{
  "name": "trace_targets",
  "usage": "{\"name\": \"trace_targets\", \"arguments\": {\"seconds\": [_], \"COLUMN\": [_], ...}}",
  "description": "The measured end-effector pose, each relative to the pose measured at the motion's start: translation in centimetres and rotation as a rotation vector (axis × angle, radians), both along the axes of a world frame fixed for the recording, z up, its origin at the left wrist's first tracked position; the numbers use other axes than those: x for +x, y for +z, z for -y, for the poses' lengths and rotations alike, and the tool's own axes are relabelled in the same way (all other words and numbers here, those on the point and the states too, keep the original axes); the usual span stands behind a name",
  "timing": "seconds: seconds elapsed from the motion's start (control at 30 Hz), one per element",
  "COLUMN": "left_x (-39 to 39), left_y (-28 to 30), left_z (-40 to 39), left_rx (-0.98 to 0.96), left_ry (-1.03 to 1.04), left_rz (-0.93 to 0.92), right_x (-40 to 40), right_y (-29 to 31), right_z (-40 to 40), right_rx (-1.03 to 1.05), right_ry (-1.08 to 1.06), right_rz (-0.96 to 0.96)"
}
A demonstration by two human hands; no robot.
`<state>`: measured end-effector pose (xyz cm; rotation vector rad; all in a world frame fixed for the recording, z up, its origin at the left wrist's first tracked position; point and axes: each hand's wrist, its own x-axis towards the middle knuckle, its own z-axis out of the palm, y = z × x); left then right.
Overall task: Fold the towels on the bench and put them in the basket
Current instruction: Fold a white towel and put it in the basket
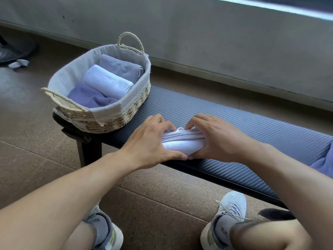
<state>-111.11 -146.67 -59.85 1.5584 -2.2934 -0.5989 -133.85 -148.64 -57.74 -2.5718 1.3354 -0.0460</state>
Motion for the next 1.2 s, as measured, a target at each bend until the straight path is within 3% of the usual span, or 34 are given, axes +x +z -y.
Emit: {"name": "trace_targets", "arguments": {"seconds": [0.2, 0.33, 0.5, 0.6, 0.73, 1.0, 1.2], "left_x": [0.1, 0.1, 0.2, 0.5, 1.0, 1.8, 6.4], "left_y": [0.0, 0.0, 0.1, 0.6, 1.3, 3.8, 8.4], "left_z": [0.2, 0.4, 0.7, 1.1, 1.6, 2.4, 5.1], "left_rx": [0.135, 0.156, 0.17, 0.237, 0.328, -0.112, -0.506], "left_ry": [0.0, 0.044, 0.017, -0.044, -0.116, 0.127, 0.505], "left_rz": [-0.118, -0.191, -0.224, -0.208, -0.237, -0.403, -0.613], "right_x": [-0.1, -0.6, -0.3, -0.3, -0.9, 0.7, 5.4], "right_y": [0.6, 0.7, 0.9, 0.9, 1.4, 3.0, 4.0], "right_z": [-0.5, -0.8, -1.1, -0.9, -0.4, 1.0, 2.3], "right_rx": [-0.03, 0.013, -0.067, 0.027, 0.162, 0.221, 0.184], "right_ry": [-0.035, -0.13, -0.124, -0.001, 0.001, -0.146, -0.208], "right_rz": [-0.042, 0.07, -0.027, -0.012, 0.076, 0.414, 0.674]}}
